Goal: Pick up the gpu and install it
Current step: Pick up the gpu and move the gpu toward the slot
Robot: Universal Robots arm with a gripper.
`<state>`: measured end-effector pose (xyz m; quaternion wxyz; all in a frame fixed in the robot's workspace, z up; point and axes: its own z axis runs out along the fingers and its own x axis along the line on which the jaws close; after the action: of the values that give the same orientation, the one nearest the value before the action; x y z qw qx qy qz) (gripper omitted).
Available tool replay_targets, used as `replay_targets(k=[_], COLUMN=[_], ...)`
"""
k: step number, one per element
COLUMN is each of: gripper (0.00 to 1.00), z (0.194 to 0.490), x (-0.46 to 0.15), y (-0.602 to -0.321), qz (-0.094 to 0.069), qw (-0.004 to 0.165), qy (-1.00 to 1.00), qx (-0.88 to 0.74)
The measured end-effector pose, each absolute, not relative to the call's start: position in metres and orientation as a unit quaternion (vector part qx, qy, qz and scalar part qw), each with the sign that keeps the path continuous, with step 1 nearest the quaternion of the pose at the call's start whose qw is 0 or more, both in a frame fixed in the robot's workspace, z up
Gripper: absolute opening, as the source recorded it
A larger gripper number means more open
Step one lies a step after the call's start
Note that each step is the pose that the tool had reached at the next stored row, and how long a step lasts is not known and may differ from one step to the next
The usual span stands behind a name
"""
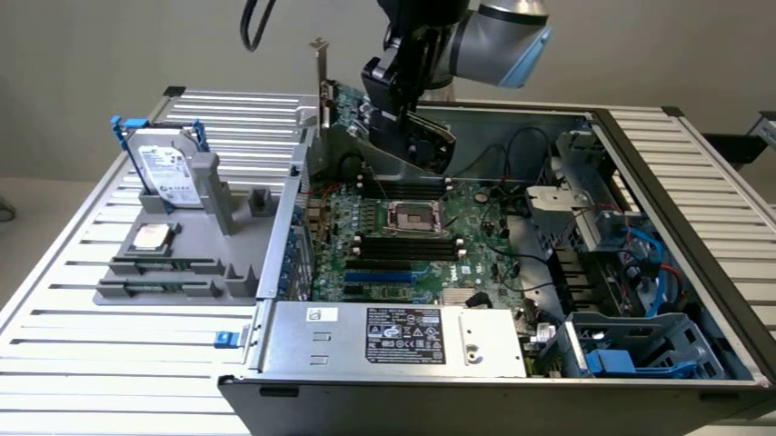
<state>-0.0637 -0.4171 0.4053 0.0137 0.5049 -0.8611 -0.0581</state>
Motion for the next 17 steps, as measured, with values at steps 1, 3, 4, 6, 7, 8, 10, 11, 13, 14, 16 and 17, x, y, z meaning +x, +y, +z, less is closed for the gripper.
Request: replay_targets(k=[1,3,4,6,7,8,10,11,13,14,16,17], gripper=[0.27,0.27,0.27,0.27,0.27,0.27,0.27,0.27,0.27,0.27,0.27,0.27], z=[0.4052,0.4051,0.4050,0.4048,0.4048,0.4047,0.4043,0.4040,0.4036,0.4032,0.4025,0.4022], x=[-0.0637,-0.0636,-0.0636,-0.0636,-0.0637,-0.0636,-0.0637,-0.0637,-0.0636,-0.0636,-0.0636,-0.0636], y=[-0.4171,-0.4171,-0.4171,-0.4171,-0.4171,-0.4171,-0.4171,-0.4171,-0.4171,-0.4171,-0.4171,-0.4171], qz=[-0.060,-0.057,-0.055,-0.050,-0.048,-0.045,-0.040,-0.039,-0.036,-0.035,-0.033,-0.032], qw=[0.010,0.004,0.001,-0.006,-0.010,-0.014,-0.021,-0.023,-0.027,-0.028,-0.030,-0.031], qy=[-0.858,-0.852,-0.849,-0.842,-0.838,-0.834,-0.825,-0.820,-0.810,-0.804,-0.793,-0.788], qx=[0.509,0.520,0.525,0.537,0.543,0.550,0.564,0.571,0.585,0.593,0.607,0.614])
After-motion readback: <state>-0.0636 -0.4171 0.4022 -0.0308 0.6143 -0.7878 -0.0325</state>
